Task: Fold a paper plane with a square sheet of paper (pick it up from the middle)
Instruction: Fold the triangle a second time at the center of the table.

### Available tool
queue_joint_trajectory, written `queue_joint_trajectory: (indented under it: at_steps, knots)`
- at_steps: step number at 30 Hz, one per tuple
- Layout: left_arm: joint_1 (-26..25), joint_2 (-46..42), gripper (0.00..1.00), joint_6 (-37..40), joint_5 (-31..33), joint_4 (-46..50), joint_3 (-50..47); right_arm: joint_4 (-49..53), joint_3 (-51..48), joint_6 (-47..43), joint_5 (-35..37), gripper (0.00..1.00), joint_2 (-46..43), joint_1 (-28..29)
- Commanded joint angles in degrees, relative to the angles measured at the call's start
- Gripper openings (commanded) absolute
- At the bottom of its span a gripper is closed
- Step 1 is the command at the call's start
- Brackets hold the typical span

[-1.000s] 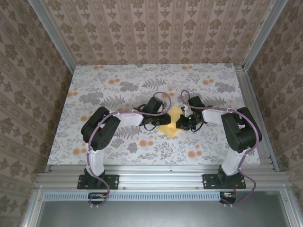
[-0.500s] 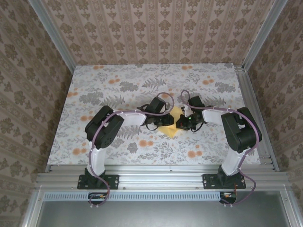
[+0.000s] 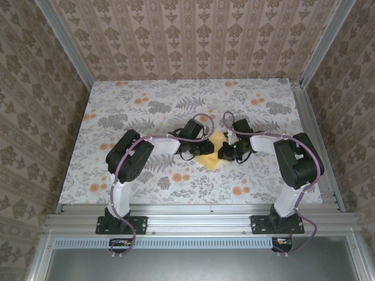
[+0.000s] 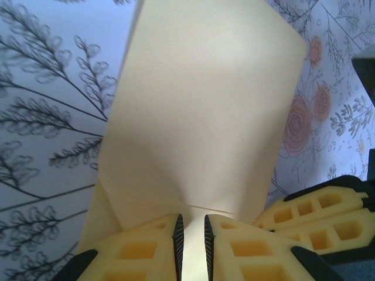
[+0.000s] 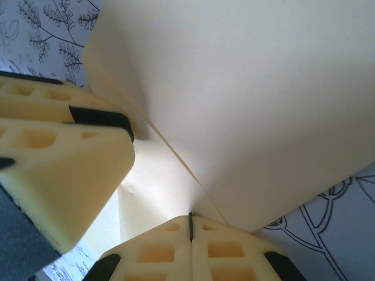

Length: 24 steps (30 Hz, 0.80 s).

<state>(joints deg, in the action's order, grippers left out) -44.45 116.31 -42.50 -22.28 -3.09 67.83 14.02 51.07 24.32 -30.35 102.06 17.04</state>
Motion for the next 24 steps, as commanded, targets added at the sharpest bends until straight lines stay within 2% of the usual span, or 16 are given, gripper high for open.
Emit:
queue_joint_trajectory:
  at_steps: [1, 7, 14, 24]
  knots:
    - [2.6, 2.5, 0.21, -1.1, 4.0, 0.5, 1.2, 6.1, -1.7, -2.0, 9.1, 0.08, 2.8, 0.0]
    - [3.2, 4.7, 0.21, -1.4, 3.2, -0.1, 3.3, 6.7, -1.8, -2.7, 9.8, 0.08, 2.8, 0.1]
    - [2.5, 6.0, 0.21, 0.9, 2.2, 4.4, 3.9, 6.8, -1.2, -1.8, 8.3, 0.08, 0.8, 0.1]
    - [2.1, 5.9, 0.21, 1.1, 1.2, 3.7, -0.1, -1.9, -2.1, 7.7, -1.6, 0.14, -7.2, -0.2]
